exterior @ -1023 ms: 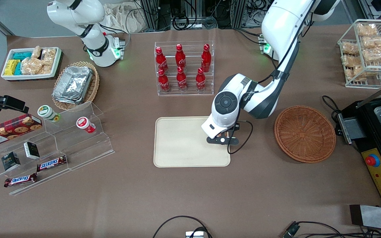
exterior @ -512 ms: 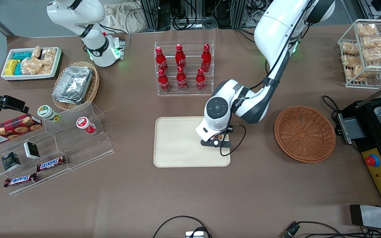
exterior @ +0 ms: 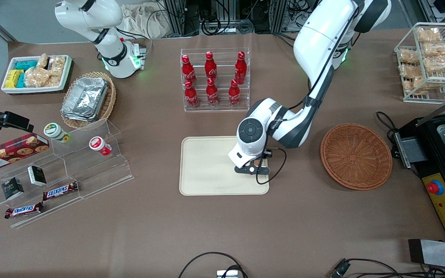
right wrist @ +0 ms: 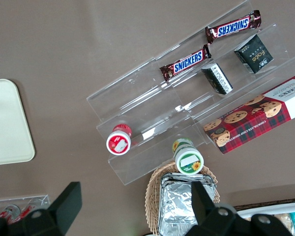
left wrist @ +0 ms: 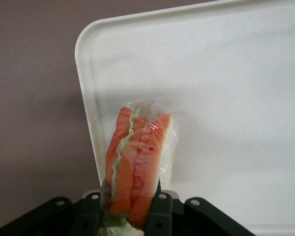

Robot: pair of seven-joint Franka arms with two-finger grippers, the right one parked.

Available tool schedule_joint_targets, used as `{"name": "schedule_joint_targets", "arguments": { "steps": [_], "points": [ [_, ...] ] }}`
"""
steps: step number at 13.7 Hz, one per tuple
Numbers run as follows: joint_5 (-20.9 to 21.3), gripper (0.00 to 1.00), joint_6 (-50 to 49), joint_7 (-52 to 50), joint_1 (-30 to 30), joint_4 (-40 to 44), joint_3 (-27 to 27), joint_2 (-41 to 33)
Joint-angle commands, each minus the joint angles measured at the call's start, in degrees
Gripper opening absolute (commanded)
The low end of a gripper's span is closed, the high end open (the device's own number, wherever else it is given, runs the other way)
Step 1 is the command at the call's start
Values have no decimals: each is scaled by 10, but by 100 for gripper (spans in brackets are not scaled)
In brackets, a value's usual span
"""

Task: Place sandwich from basket to tray
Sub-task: 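Lower the sandwich onto the tray and open the left gripper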

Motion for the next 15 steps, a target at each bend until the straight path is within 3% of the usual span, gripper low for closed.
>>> {"name": "schedule_joint_targets", "arguments": {
  "steps": [1,4,7,8,15],
  "points": [
    [21,34,-2,-27,-9,31,5,25],
    [25,42,1,-37,-25,39,6,33],
    [25,73,1,-36,-25,40,6,31],
    [25,77,1,-36,-25,40,6,30],
    [27,80,-6,-31,-18,40,7,13]
  ]
}}
